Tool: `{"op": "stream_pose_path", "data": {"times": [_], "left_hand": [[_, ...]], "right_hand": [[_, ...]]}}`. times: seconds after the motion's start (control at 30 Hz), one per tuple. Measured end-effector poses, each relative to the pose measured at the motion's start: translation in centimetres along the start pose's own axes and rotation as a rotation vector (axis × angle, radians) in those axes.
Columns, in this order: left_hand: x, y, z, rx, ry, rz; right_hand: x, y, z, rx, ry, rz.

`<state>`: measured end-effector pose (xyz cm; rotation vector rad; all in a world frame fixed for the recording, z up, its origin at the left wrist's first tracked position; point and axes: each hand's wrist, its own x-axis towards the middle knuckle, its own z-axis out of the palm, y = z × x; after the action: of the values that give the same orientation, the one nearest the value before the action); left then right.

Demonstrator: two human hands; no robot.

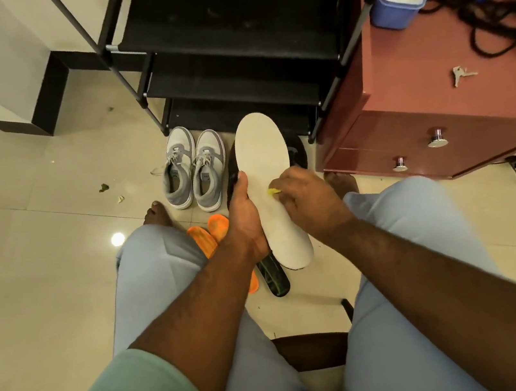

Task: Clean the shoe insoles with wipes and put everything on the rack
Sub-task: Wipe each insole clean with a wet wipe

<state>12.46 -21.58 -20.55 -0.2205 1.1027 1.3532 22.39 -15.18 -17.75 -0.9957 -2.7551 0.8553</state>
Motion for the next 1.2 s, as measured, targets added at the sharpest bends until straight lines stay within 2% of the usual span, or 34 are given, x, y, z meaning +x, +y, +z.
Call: {"op": "stream_pose_path", "data": {"times": [0.1, 0.23, 0.37, 0.5, 0.67, 0.83, 0.93, 1.0, 1.13, 1.2], "left_hand": [[-2.5, -0.5, 0.4, -0.024, -0.035, 0.007], [-6.1, -1.6, 0.1, -0.035, -0.090, -0.027], [-8.1, -2.1, -0.9, -0.010, -0.067, -0.023], [-8.4, -1.8, -1.2, 0.084, -0.037, 0.017], [-8.5, -2.7, -0.6, 0.075, -0.068, -0.007], [-7.8, -3.5, -1.2, 0.144, -0.022, -0.009], [-8.0, -3.6, -0.9, 0.140, -0.073, -0.044], [-8.0, -3.3, -0.8, 0.134, -0.119, -0.070], [-7.5, -3.0, -1.0, 0.153, -0.103, -0.116], [-7.1, -3.2, -0.6, 0.146, -0.091, -0.125]], "right_hand": [[-1.1, 0.2, -0.4, 0.036, 0.032, 0.125], [-4.5, -1.5, 0.0, 0.175, 0.228, 0.018], [-7.0, -3.0, 0.0, 0.192, 0.146, -0.155], [-7.3, -2.6, -0.8, 0.097, 0.053, -0.275], [-6.4, -1.1, -2.0, 0.115, 0.174, 0.022], [-8.9, -1.9, -1.1, 0.148, -0.094, -0.166], [-7.8, -1.0, -1.5, 0.194, 0.008, -0.051], [-7.8, -0.7, -1.9, 0.318, 0.083, 0.052], [-10.1, -0.6, -1.1, 0.442, -0.036, 0.074], [-9.6, 0.0, -1.1, 0.439, 0.018, 0.111]]}}
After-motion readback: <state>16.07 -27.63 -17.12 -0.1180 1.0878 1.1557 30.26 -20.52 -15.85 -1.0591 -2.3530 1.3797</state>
